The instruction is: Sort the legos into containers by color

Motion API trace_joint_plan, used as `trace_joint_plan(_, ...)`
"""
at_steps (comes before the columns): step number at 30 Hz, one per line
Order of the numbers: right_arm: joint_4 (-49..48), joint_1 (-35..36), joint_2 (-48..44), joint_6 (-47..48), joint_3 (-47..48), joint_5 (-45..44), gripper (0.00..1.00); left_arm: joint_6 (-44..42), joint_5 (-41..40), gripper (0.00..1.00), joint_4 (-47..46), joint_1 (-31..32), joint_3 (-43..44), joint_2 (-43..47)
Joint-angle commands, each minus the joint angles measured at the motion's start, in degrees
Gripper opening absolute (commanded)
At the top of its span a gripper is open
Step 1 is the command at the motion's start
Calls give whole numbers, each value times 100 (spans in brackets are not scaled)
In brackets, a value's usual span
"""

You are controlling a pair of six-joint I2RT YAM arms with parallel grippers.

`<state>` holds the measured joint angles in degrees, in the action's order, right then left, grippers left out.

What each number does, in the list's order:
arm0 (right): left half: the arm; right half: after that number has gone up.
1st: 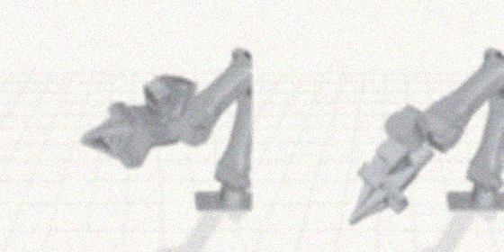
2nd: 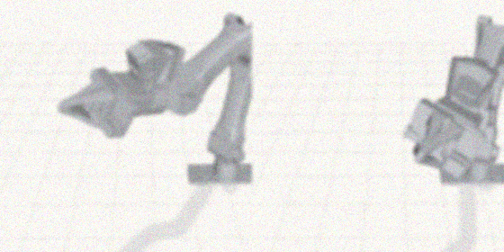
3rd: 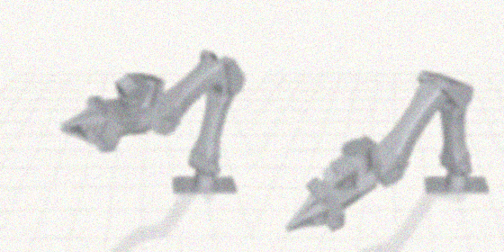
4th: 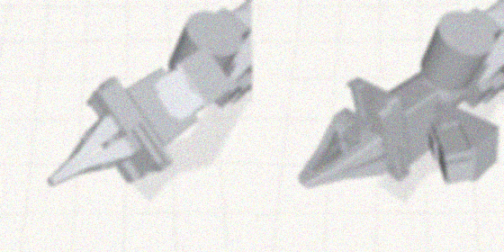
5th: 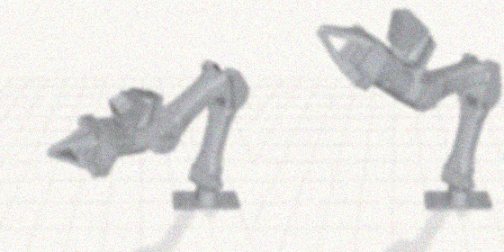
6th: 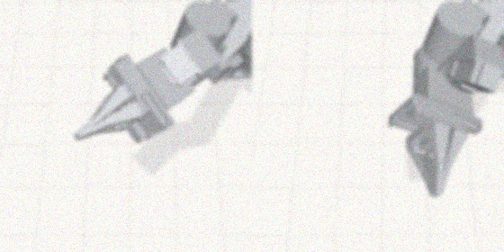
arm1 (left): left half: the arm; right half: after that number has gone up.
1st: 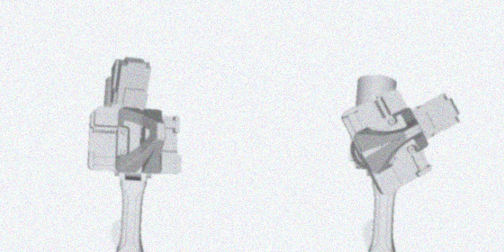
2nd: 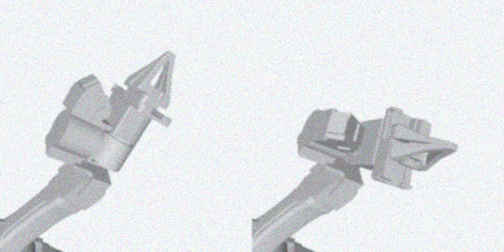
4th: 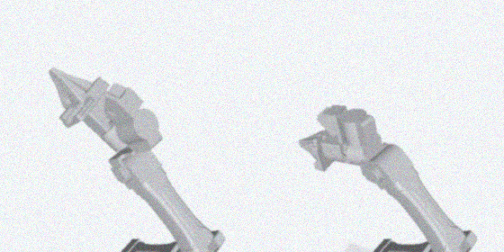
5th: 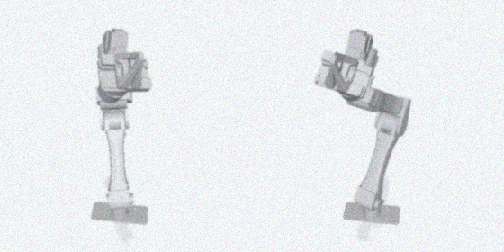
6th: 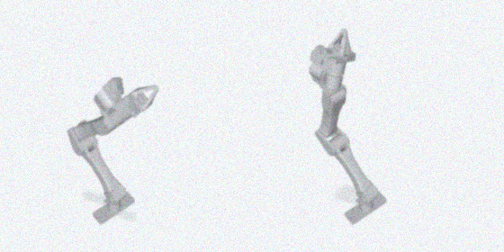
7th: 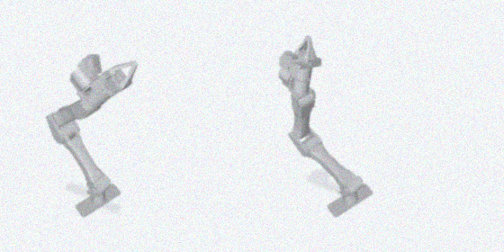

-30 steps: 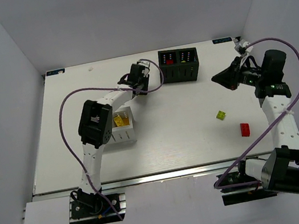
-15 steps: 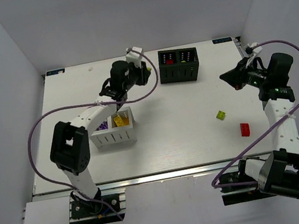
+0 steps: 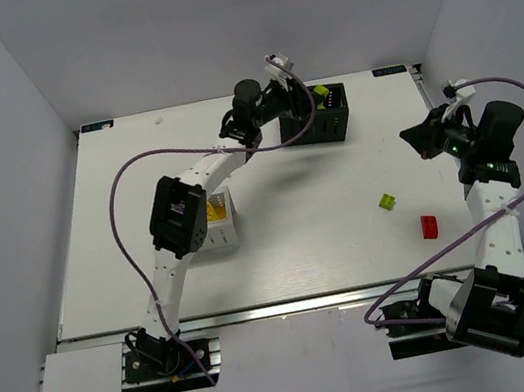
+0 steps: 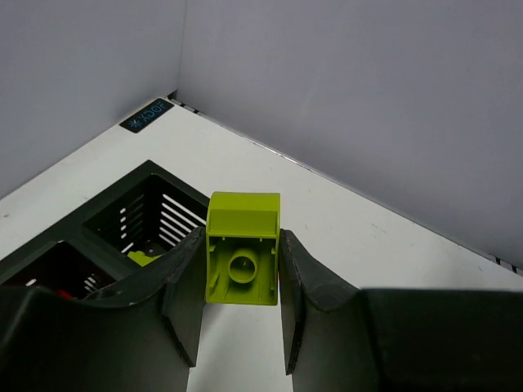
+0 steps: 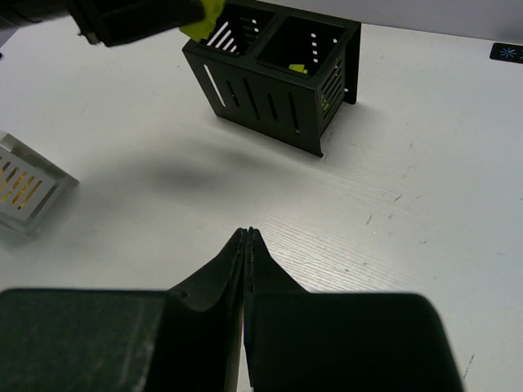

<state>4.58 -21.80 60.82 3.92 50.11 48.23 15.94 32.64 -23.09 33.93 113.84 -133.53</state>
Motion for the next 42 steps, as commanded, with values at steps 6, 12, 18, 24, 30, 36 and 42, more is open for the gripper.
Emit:
trace_joint_plan(6, -370, -219, -96, -137, -159, 213, 0, 67, -530, 6, -565, 280, 973, -550)
trace_joint_plan(12, -581, -316, -149, -348, -212, 459, 0, -197, -1346, 13, -847, 395, 1043, -1085)
trace_joint_plan(18, -660, -553, -184, -348, -300, 617, 0, -302, -2182, 22, -819, 456, 1720, -1614)
trace_joint_plan(24, -739, -702, -175, -524, -361, 811, 0, -373, -2561, 37, -811, 509, 1914, -1816)
trace_joint_plan(30, -774, -826, -79, -454, -379, 1276, 16, -390, -2368, 62, -662, 509, 1931, -1755)
trace_joint_plan(36, -608, -852, 9, 222, -414, 2330, 50, -355, -2219, 66, -688, 509, 1949, -1562)
trace_joint_plan(42, 2743, -642, 551, 4325, -161, 3213, 44, -189, -2017, 13, -706, 509, 1520, -476)
